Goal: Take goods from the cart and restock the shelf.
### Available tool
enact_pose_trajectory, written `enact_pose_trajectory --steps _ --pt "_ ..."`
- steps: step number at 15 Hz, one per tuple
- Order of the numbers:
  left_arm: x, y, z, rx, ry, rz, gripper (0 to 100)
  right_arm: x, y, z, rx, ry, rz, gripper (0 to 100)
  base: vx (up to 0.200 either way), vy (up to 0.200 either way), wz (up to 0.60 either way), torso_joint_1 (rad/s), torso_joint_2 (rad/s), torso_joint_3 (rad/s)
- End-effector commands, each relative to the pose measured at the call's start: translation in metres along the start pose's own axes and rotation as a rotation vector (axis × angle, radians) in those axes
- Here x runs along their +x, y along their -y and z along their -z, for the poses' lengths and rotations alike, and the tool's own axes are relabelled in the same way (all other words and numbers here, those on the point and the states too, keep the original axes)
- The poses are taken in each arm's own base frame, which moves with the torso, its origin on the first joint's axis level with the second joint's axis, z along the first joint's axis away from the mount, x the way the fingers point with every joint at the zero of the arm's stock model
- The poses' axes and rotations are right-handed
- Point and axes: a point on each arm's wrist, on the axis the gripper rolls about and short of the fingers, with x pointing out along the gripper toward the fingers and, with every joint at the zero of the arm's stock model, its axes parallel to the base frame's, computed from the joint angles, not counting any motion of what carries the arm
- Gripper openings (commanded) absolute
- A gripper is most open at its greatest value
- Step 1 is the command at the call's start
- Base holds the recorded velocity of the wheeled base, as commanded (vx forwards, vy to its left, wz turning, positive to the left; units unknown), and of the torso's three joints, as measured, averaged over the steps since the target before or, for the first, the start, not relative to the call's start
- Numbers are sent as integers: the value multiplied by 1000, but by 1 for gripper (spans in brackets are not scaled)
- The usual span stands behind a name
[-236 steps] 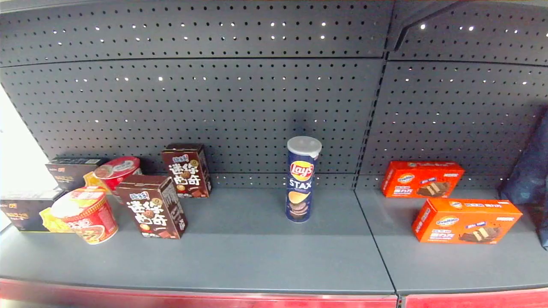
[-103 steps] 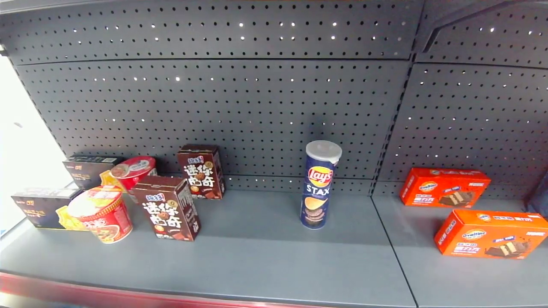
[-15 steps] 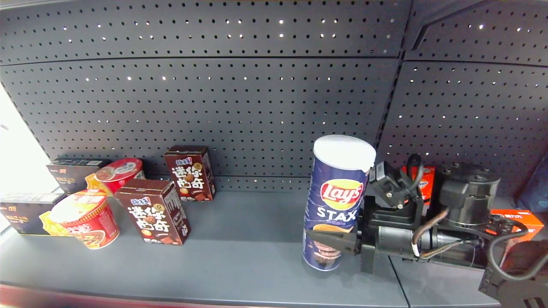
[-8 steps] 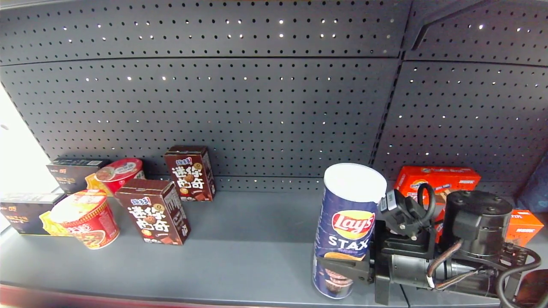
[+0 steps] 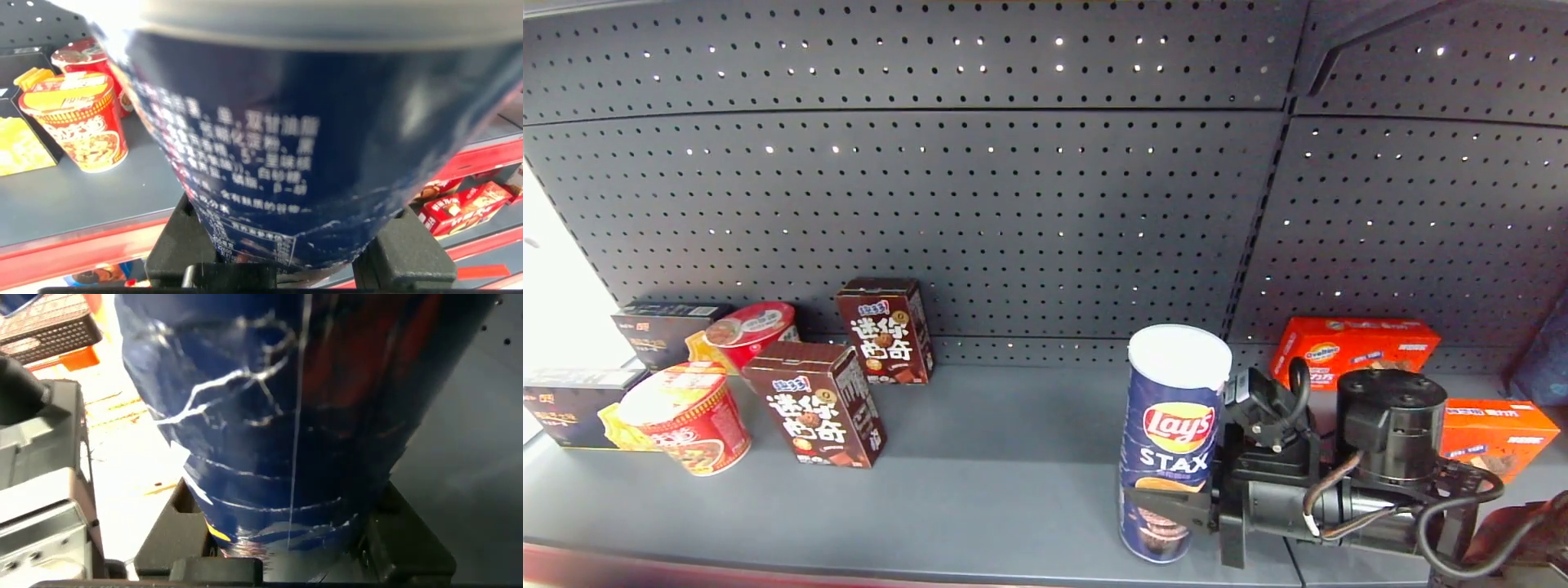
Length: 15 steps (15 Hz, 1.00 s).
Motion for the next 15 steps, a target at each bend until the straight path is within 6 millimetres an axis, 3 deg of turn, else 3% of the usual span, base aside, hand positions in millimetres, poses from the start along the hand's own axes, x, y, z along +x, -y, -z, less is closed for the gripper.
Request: enact_pose_trajectory --steps 1,9,10,14,15 --pt "0 0 0 -1 -2 0 0 9 6 9 13 -18 -1 0 0 0 0 0 0 0" --pt "1 0 3 -3 -12 0 0 21 9 14 13 -28 -12 0 0 0 0 0 0 0" --pt "1 0 3 -2 -9 0 0 21 9 13 12 -27 -10 100 0 0 0 0 0 0" --pt "1 0 3 -2 -10 3 0 13 3 13 9 -30 -1 100 0 0 0 0 0 0" --pt "1 0 2 -1 -8 3 0 2 -2 12 11 -32 5 100 0 0 0 0 0 0"
